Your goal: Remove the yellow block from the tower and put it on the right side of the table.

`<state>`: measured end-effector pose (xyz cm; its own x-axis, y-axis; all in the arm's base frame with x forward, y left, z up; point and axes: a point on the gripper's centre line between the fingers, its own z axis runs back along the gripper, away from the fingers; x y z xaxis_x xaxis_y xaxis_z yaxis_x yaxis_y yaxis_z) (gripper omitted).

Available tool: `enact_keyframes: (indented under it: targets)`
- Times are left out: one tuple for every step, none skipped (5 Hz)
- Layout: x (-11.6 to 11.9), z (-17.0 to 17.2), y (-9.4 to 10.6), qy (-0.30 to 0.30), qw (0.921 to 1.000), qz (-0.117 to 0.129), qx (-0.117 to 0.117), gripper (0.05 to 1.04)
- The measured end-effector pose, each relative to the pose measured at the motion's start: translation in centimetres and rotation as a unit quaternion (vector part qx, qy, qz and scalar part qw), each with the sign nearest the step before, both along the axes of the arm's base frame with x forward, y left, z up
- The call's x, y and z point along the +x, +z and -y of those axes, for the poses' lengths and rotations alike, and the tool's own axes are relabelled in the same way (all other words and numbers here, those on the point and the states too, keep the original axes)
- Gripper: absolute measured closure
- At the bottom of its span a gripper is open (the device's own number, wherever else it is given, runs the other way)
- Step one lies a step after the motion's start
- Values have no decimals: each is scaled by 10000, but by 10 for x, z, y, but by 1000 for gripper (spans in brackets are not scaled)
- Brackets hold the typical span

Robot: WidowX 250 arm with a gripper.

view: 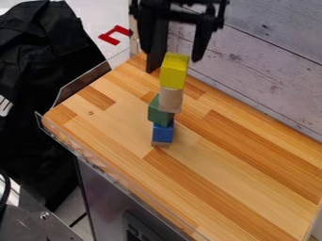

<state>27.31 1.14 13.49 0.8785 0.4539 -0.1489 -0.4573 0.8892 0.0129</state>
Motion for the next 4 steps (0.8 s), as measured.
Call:
enact_keyframes:
  targets:
    - [0,1,-4,1,10000,-19,-47,84]
    - [1,3,-7,37,10000,-34,-80,85]
    - [1,4,-19,48,9997,-209,-112,84]
    - [-2,4,-29,98,9993,-338,-152,112]
